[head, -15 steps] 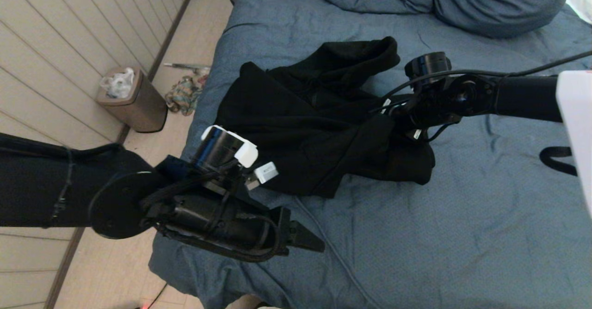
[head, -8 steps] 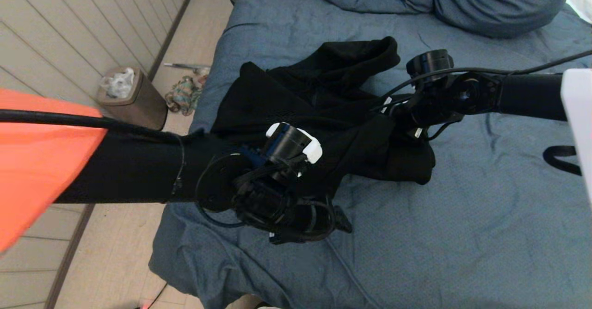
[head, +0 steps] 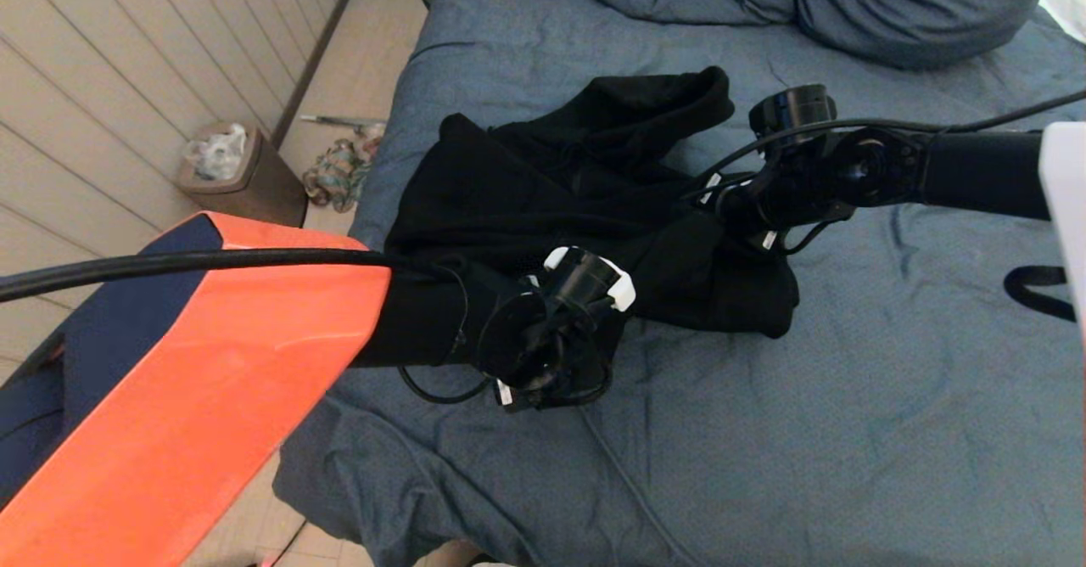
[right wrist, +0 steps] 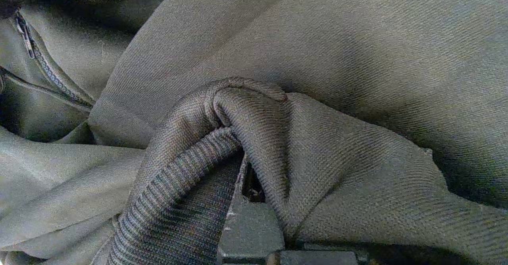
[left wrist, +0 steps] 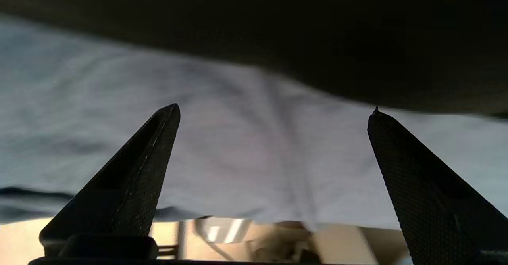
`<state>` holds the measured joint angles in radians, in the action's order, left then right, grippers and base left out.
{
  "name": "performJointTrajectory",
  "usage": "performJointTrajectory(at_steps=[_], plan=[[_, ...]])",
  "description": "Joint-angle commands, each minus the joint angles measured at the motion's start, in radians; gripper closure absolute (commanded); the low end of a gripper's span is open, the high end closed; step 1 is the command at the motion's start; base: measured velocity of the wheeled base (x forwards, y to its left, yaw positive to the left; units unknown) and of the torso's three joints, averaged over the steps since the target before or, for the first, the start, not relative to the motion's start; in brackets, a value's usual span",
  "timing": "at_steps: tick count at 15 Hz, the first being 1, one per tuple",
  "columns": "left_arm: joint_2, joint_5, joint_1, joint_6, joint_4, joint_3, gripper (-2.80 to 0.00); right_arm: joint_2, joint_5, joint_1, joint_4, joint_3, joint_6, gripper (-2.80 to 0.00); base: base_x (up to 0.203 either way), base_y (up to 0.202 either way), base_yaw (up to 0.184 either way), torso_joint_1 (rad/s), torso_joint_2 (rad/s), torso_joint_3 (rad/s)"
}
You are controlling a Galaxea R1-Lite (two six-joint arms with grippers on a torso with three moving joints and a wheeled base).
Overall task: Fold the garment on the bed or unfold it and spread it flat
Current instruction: Fold the black sweatshirt
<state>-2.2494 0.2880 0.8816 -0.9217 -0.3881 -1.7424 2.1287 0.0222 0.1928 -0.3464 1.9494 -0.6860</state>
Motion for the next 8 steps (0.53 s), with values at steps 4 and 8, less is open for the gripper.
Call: performJointTrajectory(at_steps=[4,8], plan=[[0.031,-0.012,-0.002,-0.003,-0.002,-0.078,-2.80,0.002,0.001,0.001,-0.002,-0.001,-0.004,0.00,0.000,0.000,0.000,0.000,0.00,0.000],[-0.024,-0.009,-0.001,0.003,-0.005,-0.160,-2.80,0.000,0.001,0.001,-0.002,-0.003,-0.004,0.00,0.000,0.000,0.000,0.000,0.00,0.000]])
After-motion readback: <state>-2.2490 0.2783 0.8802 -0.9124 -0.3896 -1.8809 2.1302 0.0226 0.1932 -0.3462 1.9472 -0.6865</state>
